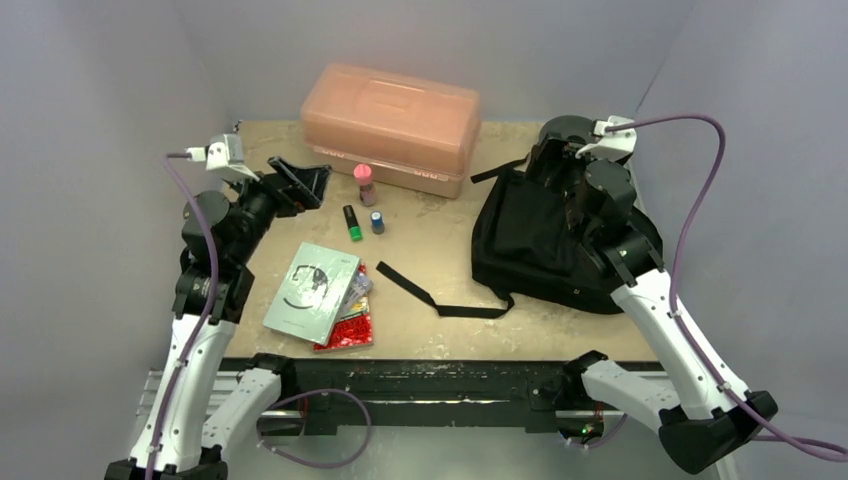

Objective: Pack the student bag
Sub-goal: Adjust the student bag at the center of the board.

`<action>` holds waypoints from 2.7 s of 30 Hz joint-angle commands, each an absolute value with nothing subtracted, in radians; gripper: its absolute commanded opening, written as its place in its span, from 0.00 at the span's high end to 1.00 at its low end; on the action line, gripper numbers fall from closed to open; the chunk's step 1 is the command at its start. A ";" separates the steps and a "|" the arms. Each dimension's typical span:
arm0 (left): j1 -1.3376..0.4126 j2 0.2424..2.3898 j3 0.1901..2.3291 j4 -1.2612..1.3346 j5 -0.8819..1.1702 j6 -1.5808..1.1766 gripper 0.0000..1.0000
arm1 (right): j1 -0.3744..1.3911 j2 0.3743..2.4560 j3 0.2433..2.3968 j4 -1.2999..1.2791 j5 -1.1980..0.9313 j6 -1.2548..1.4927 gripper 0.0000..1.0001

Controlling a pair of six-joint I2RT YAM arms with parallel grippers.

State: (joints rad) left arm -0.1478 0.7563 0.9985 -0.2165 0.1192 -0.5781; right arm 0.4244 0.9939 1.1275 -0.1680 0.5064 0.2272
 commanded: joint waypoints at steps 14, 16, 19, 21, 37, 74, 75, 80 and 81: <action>-0.674 1.180 0.978 -0.181 -0.080 -1.082 0.00 | 0.425 0.985 1.029 -0.251 0.412 0.362 0.01; -0.782 1.269 0.994 -0.265 -0.190 -1.295 0.00 | 0.425 0.945 1.014 -0.235 0.421 0.366 0.01; -0.905 1.433 1.025 -0.282 -0.212 -1.534 0.00 | 0.426 0.886 1.003 -0.223 0.453 0.363 0.01; -0.943 1.526 1.061 -0.276 -0.166 -1.641 0.00 | 0.425 0.859 0.999 -0.219 0.467 0.354 0.01; -1.092 1.870 1.292 -0.119 -0.302 -1.865 0.01 | 0.425 0.768 0.952 -0.225 0.471 0.320 0.01; -0.840 1.677 1.225 -0.428 -0.145 -0.246 1.00 | 0.425 1.013 0.800 -0.329 0.162 0.514 0.06; -0.827 1.677 1.227 -0.415 -0.122 -0.260 1.00 | 0.426 1.018 0.784 -0.332 0.137 0.541 0.07; -0.793 1.695 1.257 -0.373 -0.073 -0.364 1.00 | 0.472 1.000 0.638 -0.272 -0.156 0.601 0.10; -0.790 1.701 1.268 -0.367 -0.055 -0.377 1.00 | 0.506 0.990 0.608 -0.247 -0.190 0.601 0.10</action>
